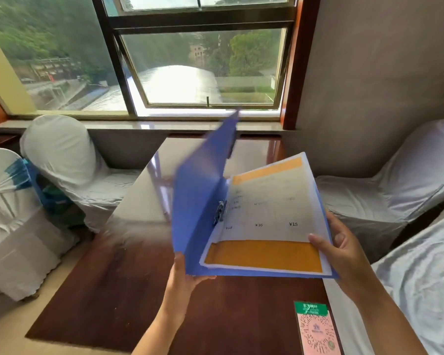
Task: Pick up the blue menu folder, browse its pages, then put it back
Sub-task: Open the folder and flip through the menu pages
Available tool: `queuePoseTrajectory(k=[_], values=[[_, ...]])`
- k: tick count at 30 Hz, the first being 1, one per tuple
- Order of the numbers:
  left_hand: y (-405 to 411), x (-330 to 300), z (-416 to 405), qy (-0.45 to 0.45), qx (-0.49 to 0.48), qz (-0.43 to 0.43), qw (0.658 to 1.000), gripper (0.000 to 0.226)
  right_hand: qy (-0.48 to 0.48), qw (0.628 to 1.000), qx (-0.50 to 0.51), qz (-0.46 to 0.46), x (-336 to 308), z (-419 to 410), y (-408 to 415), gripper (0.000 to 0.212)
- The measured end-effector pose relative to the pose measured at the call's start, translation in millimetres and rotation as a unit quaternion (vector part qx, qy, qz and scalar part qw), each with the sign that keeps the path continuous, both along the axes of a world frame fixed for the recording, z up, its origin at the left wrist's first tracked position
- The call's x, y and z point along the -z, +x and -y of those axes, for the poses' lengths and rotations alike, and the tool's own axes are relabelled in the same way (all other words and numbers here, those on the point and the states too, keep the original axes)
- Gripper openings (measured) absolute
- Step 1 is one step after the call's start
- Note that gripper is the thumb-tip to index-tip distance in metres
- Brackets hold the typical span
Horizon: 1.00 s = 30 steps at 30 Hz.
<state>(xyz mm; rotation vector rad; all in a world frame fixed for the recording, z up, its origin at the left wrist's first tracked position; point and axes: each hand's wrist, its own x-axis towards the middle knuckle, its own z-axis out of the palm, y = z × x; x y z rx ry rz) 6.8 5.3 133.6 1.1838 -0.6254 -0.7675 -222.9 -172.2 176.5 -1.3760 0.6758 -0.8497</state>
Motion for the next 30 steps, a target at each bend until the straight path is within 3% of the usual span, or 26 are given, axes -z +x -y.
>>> queuePoseTrajectory(k=[2, 6, 8, 11, 13, 21, 30], values=[[2, -7, 1, -0.013, 0.018, -0.027, 0.999, 0.084, 0.005, 1.000, 0.001, 0.011, 4, 2, -7, 0.055], [10, -23, -8, 0.111, 0.070, 0.138, 0.982, 0.048, 0.012, 1.000, 0.021, 0.015, 7, 7, -16, 0.058], [13, -18, -11, 0.102, 0.056, 0.070, 0.991, 0.031, 0.014, 1.000, 0.018, -0.003, 9, 10, -19, 0.061], [12, -14, -13, 0.012, 0.028, -0.099, 0.995, 0.038, 0.030, 0.999, 0.002, -0.014, 16, 11, -17, 0.058], [8, -10, -11, -0.038, 0.001, -0.165, 0.986, 0.036, 0.045, 0.999, -0.002, -0.004, 21, 11, -15, 0.055], [4, -2, -12, -0.035, 0.014, -0.199, 0.979, 0.031, 0.039, 0.995, -0.078, -0.053, 12, 21, -32, 0.072], [-3, 8, -4, -0.048, 0.017, -0.269, 0.962, 0.038, -0.014, 0.997, 0.018, -0.078, 10, 19, -23, 0.078]])
